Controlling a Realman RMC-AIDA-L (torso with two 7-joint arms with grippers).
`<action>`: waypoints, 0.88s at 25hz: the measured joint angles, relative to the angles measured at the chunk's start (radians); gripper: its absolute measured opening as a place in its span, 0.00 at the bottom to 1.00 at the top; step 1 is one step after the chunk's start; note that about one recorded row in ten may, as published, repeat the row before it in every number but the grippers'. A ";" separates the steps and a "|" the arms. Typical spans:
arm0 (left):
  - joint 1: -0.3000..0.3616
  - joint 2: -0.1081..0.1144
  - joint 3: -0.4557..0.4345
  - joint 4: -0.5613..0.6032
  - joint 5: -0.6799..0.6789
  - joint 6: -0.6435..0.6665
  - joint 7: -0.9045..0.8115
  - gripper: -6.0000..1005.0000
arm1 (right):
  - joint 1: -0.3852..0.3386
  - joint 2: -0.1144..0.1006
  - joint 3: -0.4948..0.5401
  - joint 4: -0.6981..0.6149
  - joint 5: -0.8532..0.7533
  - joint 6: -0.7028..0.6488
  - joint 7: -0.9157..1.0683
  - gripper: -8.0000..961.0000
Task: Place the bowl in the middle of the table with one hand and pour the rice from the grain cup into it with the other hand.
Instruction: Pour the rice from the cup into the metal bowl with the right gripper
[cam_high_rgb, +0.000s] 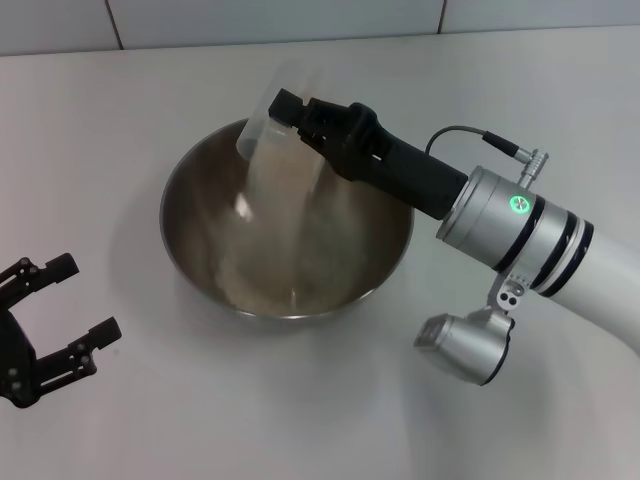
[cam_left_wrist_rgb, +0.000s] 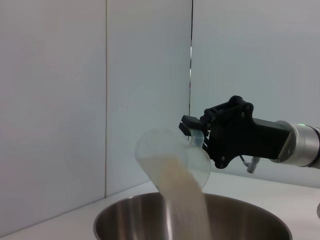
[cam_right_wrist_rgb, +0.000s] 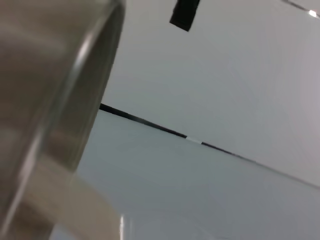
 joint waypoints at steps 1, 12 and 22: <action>0.000 0.000 0.000 0.000 0.000 0.000 0.000 0.82 | 0.001 0.000 0.002 -0.005 -0.011 -0.007 -0.020 0.01; 0.003 -0.001 -0.002 0.000 0.000 0.001 0.000 0.82 | 0.006 0.000 -0.002 -0.039 -0.048 -0.015 -0.146 0.01; 0.005 -0.001 -0.003 0.000 0.003 0.000 0.000 0.82 | 0.003 0.000 -0.005 -0.051 -0.066 -0.015 -0.232 0.01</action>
